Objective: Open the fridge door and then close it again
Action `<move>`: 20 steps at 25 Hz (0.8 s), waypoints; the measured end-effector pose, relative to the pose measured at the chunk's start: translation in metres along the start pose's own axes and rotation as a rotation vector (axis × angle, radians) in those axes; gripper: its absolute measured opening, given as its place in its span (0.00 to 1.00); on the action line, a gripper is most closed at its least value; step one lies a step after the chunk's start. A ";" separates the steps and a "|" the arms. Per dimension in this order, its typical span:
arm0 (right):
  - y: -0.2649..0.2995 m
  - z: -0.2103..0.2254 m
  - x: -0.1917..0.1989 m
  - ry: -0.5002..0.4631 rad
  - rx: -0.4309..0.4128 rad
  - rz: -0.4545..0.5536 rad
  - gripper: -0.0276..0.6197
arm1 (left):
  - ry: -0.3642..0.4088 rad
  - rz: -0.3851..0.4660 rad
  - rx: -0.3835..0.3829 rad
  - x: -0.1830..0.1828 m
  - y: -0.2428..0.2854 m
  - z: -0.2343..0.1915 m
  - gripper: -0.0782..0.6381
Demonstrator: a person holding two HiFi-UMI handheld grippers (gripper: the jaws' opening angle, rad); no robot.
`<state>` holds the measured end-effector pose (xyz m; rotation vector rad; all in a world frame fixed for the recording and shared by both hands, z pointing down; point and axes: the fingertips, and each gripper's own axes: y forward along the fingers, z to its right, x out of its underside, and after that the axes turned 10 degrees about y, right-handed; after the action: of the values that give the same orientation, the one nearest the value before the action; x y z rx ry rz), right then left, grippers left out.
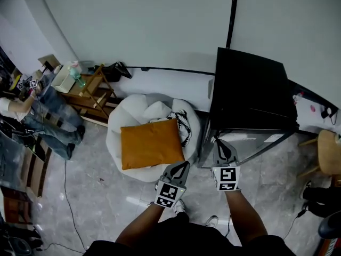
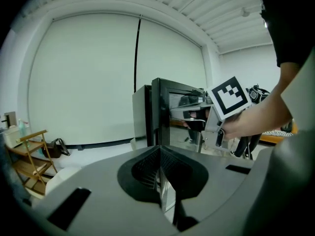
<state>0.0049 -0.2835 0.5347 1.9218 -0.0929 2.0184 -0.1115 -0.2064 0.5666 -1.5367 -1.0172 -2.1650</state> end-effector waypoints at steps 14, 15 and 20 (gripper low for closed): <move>0.033 0.015 -0.005 0.010 0.067 -0.023 0.07 | 0.027 -0.011 -0.007 0.005 -0.009 -0.008 0.14; 0.035 0.015 -0.006 0.013 0.070 -0.027 0.07 | 0.026 -0.009 -0.009 0.005 -0.010 -0.008 0.14; 0.049 0.020 -0.008 0.012 0.086 -0.057 0.07 | 0.014 0.002 -0.024 0.003 -0.010 -0.012 0.14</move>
<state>0.0094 -0.3370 0.5377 1.9402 0.0529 2.0273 -0.1276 -0.2072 0.5633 -1.5302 -0.9879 -2.1917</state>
